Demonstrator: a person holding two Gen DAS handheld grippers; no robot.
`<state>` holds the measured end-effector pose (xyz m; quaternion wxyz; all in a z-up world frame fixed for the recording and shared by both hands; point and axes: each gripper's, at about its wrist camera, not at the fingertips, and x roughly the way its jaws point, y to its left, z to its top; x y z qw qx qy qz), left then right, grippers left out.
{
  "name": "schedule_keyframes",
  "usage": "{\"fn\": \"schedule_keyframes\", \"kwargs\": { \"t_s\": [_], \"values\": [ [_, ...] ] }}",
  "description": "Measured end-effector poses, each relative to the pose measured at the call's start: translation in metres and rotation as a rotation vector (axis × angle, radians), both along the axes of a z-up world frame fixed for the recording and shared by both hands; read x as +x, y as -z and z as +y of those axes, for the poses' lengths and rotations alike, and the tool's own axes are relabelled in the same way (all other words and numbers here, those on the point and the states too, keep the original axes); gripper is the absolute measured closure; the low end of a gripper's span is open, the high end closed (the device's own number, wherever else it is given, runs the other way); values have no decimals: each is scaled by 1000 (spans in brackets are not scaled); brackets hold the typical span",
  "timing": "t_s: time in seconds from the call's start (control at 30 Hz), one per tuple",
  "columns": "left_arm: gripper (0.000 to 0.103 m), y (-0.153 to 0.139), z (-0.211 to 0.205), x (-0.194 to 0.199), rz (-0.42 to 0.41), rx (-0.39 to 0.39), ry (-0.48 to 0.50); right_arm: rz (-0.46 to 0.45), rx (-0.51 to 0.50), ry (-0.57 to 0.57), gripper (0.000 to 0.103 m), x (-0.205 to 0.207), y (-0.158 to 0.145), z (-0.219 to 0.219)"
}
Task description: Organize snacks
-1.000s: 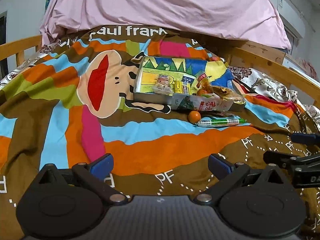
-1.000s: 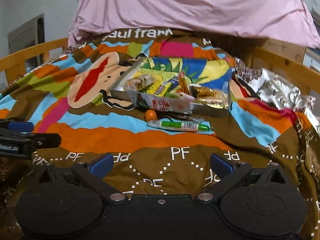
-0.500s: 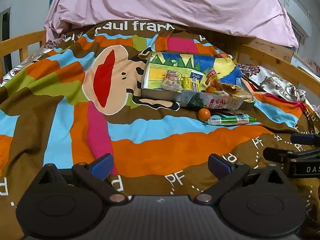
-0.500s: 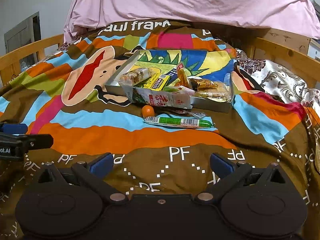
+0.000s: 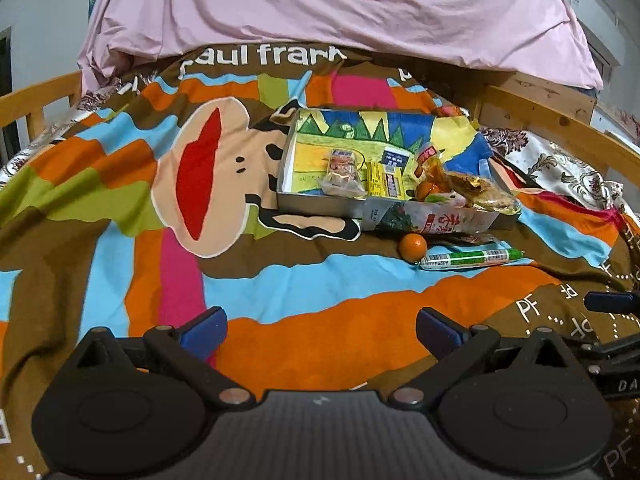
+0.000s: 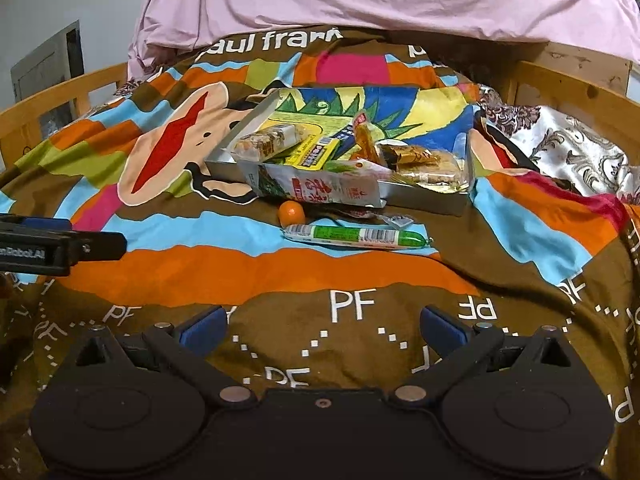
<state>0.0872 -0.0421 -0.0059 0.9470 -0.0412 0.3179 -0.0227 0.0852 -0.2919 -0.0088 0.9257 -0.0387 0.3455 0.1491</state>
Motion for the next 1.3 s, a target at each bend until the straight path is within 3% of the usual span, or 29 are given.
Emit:
{"fn": "schedule_keyframes", "kwargs": {
  "t_s": [0.43,0.93,1.3],
  "values": [
    [0,14,-17,47,43,-23,40,9,-11,-12,1,19,2,-10],
    [0,14,-45,89,57,-29,94,-85,-49,-56,1,36,9,-24],
    [0,17,-48,105,70,-12,102,-104,-47,-188,1,70,9,-30]
  ]
}}
